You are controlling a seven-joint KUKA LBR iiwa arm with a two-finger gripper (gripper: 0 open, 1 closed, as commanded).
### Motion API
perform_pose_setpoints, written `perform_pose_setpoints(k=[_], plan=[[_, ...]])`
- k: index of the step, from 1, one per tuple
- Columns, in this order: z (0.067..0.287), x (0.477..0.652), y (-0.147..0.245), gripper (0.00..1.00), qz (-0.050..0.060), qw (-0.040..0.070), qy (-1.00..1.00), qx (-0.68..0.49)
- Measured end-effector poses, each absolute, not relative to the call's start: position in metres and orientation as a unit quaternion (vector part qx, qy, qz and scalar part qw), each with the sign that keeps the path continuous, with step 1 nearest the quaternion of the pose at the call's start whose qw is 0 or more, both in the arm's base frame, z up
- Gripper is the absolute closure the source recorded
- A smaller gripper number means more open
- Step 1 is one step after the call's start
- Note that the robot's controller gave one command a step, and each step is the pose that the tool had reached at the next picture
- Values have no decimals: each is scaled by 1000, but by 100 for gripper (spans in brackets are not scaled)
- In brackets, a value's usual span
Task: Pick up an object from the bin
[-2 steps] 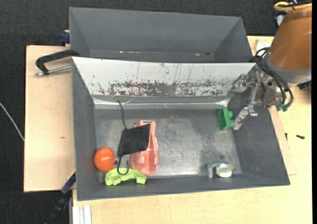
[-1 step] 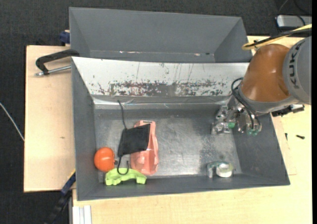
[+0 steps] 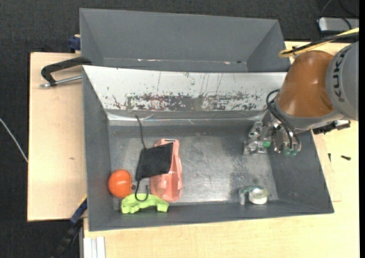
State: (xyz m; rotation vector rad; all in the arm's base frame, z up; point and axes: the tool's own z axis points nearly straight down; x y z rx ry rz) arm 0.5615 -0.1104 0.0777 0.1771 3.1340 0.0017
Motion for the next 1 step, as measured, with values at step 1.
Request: perform_pose_setpoints(k=[1], plan=[[105,561,-116,100,1,2,998,67]])
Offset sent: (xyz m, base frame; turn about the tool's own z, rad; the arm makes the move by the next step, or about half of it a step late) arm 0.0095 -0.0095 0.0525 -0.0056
